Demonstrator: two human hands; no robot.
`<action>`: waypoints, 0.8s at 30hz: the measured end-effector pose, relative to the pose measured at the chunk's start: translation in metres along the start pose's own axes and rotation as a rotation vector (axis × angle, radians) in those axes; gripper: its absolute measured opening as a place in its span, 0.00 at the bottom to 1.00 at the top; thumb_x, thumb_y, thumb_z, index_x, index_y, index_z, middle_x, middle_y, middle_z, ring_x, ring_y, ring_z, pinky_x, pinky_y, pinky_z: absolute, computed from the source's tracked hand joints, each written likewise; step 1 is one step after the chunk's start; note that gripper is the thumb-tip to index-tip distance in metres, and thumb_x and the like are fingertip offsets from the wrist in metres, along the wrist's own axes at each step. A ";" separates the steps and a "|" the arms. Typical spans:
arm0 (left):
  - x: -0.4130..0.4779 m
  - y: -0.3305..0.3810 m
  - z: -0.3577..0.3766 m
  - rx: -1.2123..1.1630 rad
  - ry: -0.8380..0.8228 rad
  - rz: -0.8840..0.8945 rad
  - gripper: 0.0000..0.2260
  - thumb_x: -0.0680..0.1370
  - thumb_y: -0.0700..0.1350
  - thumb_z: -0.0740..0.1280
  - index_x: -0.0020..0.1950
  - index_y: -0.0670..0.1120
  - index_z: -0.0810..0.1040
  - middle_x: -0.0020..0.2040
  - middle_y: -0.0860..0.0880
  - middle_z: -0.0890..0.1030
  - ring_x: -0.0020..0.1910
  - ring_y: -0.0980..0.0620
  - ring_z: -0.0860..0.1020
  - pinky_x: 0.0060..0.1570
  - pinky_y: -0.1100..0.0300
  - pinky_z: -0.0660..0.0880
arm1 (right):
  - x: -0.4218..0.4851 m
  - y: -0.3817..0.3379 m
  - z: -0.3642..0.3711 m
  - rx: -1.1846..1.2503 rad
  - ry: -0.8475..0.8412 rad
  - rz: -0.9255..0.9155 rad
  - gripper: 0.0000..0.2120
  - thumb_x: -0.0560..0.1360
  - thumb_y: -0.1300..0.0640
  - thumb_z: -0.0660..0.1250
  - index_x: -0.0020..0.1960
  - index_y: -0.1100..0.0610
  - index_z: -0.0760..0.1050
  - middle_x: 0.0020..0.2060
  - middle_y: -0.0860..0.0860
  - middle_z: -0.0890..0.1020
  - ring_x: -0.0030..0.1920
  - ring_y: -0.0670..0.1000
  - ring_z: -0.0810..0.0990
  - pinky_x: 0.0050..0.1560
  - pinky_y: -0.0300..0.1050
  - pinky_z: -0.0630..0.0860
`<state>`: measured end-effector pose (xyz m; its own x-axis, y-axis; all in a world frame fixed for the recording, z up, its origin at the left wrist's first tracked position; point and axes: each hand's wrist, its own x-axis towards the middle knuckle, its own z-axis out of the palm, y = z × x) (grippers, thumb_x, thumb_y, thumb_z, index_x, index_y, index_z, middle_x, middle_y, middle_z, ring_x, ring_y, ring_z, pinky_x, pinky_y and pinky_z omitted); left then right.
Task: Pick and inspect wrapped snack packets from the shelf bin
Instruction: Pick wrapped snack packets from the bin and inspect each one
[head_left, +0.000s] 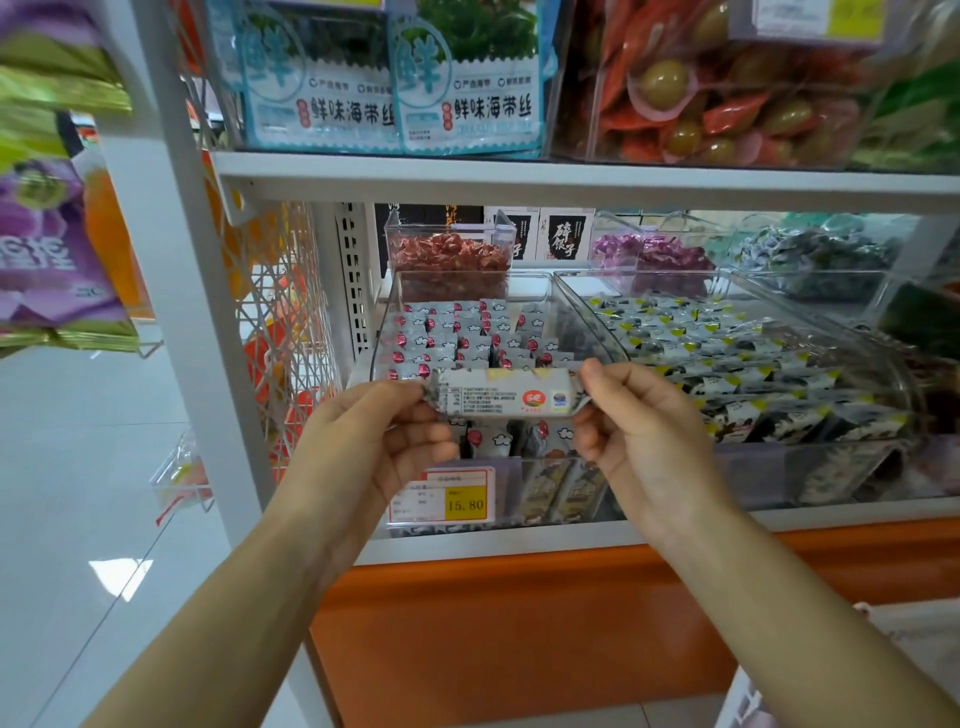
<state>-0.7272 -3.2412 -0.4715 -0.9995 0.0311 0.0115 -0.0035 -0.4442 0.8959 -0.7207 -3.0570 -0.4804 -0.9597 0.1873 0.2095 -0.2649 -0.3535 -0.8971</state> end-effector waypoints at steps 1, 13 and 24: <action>0.000 0.000 0.000 -0.010 0.010 0.001 0.14 0.77 0.36 0.62 0.31 0.40 0.79 0.28 0.46 0.78 0.26 0.52 0.78 0.27 0.63 0.77 | -0.001 0.000 0.000 0.001 0.000 -0.002 0.12 0.75 0.61 0.64 0.33 0.58 0.76 0.24 0.50 0.75 0.23 0.45 0.71 0.23 0.36 0.68; 0.000 0.002 -0.002 -0.008 -0.072 -0.017 0.10 0.75 0.41 0.65 0.37 0.42 0.83 0.31 0.47 0.79 0.30 0.52 0.80 0.31 0.62 0.78 | 0.000 0.002 -0.006 -0.266 0.000 -0.132 0.06 0.77 0.61 0.64 0.42 0.55 0.78 0.29 0.47 0.79 0.29 0.46 0.77 0.29 0.37 0.73; -0.003 0.002 -0.008 0.221 -0.173 0.095 0.12 0.74 0.36 0.64 0.54 0.45 0.80 0.39 0.48 0.78 0.41 0.51 0.82 0.40 0.63 0.79 | -0.001 0.004 -0.007 -0.283 -0.110 -0.125 0.06 0.73 0.56 0.69 0.48 0.48 0.81 0.44 0.48 0.80 0.42 0.51 0.81 0.36 0.45 0.80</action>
<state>-0.7249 -3.2489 -0.4735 -0.9745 0.1592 0.1581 0.1157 -0.2474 0.9620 -0.7198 -3.0522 -0.4869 -0.9300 0.1071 0.3515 -0.3591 -0.0620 -0.9312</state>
